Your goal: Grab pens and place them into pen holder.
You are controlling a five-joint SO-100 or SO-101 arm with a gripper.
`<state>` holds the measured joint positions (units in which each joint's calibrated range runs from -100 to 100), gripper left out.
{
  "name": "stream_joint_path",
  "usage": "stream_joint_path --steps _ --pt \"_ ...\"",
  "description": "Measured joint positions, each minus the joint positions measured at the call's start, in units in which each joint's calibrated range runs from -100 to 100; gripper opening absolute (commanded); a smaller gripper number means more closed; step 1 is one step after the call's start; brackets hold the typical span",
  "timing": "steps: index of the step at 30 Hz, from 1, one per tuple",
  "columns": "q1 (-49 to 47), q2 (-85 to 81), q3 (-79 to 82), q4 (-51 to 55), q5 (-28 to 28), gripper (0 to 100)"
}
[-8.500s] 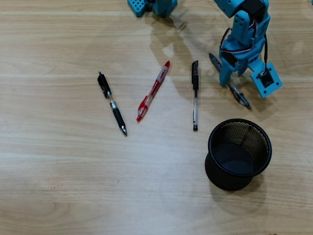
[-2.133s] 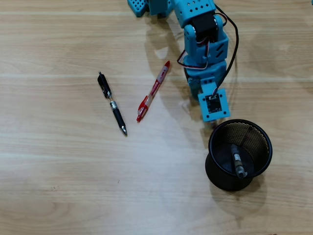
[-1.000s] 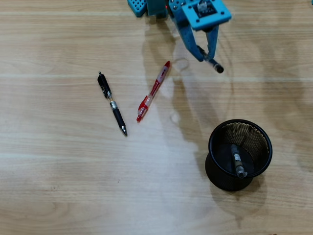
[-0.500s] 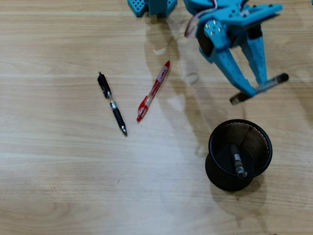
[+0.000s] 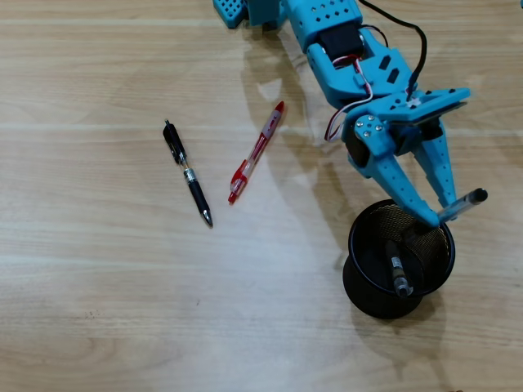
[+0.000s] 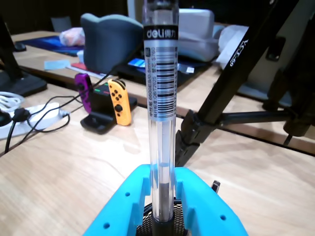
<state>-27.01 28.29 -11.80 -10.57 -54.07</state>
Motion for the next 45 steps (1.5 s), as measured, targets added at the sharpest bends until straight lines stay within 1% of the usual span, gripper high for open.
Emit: stream_joint_path --steps 1,4,6,16,18,21,25,29,35,40,45 --pt "0.1 0.2 0.0 -0.1 0.0 4" --pt "0.3 0.3 0.0 -0.3 0.0 13" --pt "0.4 0.3 0.0 -0.3 0.0 17" --pt "0.4 0.3 0.0 -0.2 0.0 17" --pt "0.4 0.3 0.0 1.8 1.1 15" --pt "0.4 -2.4 0.0 10.5 3.0 10" --pt "1.0 -10.3 0.0 28.2 3.6 3" --pt "3.0 -18.5 0.0 45.7 4.4 2" --pt "6.1 -30.1 0.0 67.4 8.8 2" --pt "9.4 -35.9 0.0 81.0 10.4 2" --pt "12.4 -39.0 0.0 88.1 10.5 2"
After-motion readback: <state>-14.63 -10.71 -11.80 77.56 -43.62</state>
